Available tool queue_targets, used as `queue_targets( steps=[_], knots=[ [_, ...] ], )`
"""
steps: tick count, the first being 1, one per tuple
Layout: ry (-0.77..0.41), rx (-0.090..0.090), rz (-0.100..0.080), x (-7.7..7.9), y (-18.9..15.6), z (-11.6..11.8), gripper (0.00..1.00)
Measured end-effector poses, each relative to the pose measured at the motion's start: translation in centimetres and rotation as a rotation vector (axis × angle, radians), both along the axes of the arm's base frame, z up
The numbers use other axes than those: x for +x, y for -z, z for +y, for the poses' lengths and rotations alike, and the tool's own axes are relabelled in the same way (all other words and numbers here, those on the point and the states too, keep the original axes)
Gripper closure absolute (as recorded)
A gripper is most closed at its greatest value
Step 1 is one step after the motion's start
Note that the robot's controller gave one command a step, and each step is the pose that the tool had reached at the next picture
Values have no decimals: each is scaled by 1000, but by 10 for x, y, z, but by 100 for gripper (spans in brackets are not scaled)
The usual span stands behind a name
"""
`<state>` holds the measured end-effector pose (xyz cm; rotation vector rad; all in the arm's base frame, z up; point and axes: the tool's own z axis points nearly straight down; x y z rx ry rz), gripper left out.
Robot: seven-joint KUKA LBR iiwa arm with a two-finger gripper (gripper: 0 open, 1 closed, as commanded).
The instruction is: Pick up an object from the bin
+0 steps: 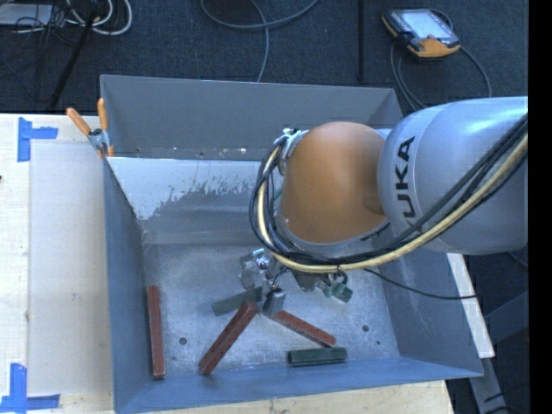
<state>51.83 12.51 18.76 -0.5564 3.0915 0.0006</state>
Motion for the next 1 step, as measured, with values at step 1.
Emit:
queue_targets(
  steps=[1],
  knots=[
    [0,0,0,0,0,0,100]
  ],
)
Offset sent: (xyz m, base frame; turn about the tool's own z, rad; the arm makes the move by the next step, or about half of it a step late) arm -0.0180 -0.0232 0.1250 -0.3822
